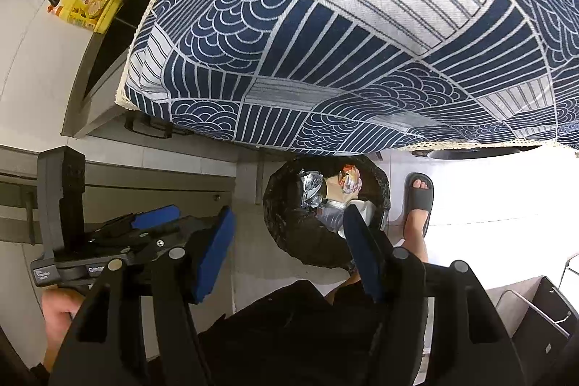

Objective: Collect trash
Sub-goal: 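Raise both grippers back toward the white towel and yellow snack bag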

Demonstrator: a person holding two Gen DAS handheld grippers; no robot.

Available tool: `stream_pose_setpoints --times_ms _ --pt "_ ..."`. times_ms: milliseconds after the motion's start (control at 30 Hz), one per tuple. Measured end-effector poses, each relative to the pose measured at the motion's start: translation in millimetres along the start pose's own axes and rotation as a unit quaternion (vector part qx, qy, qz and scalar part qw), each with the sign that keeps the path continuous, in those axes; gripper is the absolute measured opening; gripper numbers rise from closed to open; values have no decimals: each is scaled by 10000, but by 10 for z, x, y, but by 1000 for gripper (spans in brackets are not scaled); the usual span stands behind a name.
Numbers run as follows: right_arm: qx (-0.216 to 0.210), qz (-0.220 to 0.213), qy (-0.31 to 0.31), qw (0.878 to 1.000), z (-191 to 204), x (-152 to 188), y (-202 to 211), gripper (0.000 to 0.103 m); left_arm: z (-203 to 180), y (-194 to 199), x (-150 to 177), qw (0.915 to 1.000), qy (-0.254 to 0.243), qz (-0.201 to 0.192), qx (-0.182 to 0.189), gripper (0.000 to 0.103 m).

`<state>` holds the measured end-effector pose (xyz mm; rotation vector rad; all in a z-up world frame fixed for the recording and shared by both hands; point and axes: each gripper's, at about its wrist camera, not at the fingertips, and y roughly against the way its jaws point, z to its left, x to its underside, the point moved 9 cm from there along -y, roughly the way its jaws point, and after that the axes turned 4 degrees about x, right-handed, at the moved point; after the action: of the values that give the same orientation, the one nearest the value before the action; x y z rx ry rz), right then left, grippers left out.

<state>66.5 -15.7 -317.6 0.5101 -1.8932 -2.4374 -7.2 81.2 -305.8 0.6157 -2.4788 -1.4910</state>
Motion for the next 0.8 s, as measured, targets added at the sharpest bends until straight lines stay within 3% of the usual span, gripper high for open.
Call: stream_pose_setpoints --times_ms 233,367,800 --pt "77 -230 52 9997 31 -46 234 63 -176 256 -57 9993 -179 -281 148 80" --pt "74 -553 -9 9984 28 -128 488 80 -345 450 -148 9980 -389 -452 224 80" --pt "-12 -1359 -115 9906 -267 -659 1177 85 -990 838 -644 9893 -998 -1027 267 81"
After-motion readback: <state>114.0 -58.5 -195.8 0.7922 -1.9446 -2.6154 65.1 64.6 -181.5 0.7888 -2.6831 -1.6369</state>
